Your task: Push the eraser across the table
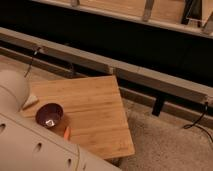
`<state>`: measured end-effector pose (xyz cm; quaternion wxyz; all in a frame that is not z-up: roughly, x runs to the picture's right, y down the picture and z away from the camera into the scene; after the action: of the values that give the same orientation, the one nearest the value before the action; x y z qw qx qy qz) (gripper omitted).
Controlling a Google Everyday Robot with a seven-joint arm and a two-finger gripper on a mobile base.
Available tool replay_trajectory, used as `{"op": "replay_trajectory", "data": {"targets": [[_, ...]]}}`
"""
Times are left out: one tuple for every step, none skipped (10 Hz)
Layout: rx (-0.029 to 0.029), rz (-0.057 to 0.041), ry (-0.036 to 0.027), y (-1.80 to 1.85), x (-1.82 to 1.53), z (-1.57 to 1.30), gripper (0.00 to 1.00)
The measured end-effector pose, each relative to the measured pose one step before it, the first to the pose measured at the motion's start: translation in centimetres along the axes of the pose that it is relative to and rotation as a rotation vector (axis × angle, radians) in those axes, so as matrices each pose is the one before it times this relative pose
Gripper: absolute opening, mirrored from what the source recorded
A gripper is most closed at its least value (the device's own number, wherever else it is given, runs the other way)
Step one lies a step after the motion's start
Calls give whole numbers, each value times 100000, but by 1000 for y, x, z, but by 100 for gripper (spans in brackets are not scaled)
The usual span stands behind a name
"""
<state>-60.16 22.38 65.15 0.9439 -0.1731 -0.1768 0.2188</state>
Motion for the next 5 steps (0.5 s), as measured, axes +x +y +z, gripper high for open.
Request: {"op": "replay_trajectory", "data": {"targets": [[1434,3607,88,-1590,1141,-1735,0],[2568,3750,1966,-2102,1347,-1550,0],[2089,3491,2951,-1902,1259,-1295,0],[1687,3223,4064,-1754,1211,-1151,0],[860,1746,3206,-1072,688,-701,0]]}}
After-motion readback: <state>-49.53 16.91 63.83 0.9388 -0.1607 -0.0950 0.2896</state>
